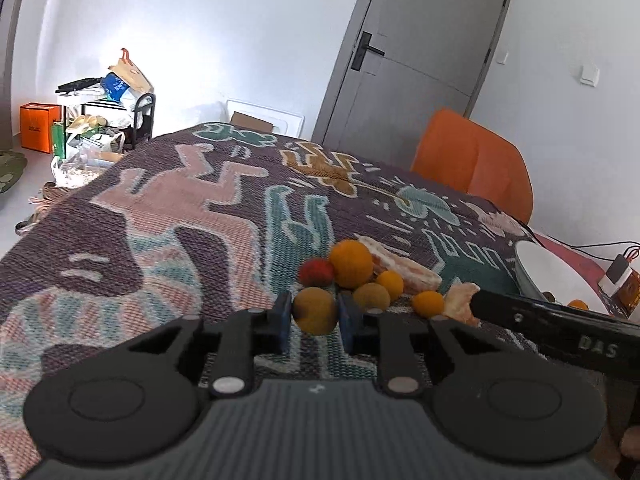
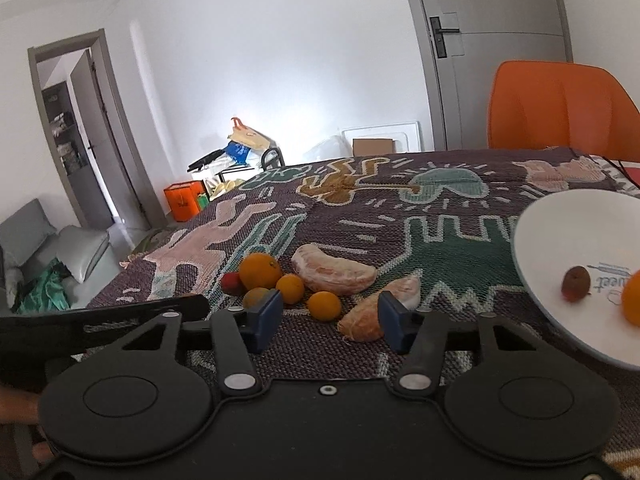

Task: Organize fruits
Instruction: 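Grasp a small orange with the right gripper while the left grasps a yellow fruit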

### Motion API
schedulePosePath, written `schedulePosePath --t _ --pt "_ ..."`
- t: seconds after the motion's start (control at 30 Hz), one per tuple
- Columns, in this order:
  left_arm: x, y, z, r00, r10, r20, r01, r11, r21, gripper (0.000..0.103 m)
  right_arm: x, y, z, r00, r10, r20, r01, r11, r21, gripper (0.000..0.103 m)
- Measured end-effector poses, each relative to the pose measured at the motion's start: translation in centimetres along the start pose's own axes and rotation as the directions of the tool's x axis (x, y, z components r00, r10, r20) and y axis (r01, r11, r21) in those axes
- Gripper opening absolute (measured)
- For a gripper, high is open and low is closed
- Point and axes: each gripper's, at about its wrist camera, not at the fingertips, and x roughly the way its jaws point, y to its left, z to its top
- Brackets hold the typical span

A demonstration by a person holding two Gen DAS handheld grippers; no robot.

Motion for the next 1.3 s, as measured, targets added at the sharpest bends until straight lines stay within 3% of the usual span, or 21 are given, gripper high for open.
schedulePosePath --t 0.53,0.63,0.7,0.97,1.3 --pt "-1.7 2.6 1.1 0.998 0.045 0.032 -0.044 0.999 -0.027 0.023 4.4 1.6 0.9 0.998 -0.004 -0.065 0.000 0.998 -0.058 0.044" --pt "-1.8 2.7 1.2 0.998 0.046 0.033 -0.045 0.999 -0.029 0.023 5.3 1.4 0.8 0.996 -0.011 -0.084 0.006 0.998 -0.063 0.035" --pt "-1.8 2.6 1.2 0.998 0.045 0.035 -0.044 0.999 -0.027 0.023 5.6 1.3 0.7 0.995 -0.018 -0.100 0.013 0.998 -0.060 0.021" --pt "-1.6 1.3 1.5 0.999 0.018 0.039 -0.017 1.000 -0.011 0.023 3.2 0.8 0.9 0.998 0.015 -0.057 -0.017 0.999 -0.032 0.021" --pt "-0.9 -2.0 1.6 0.998 -0.042 0.038 0.040 0.998 0.050 0.023 -1.1 -1.4 1.7 0.999 -0.012 0.035 0.012 1.000 0.021 0.021"
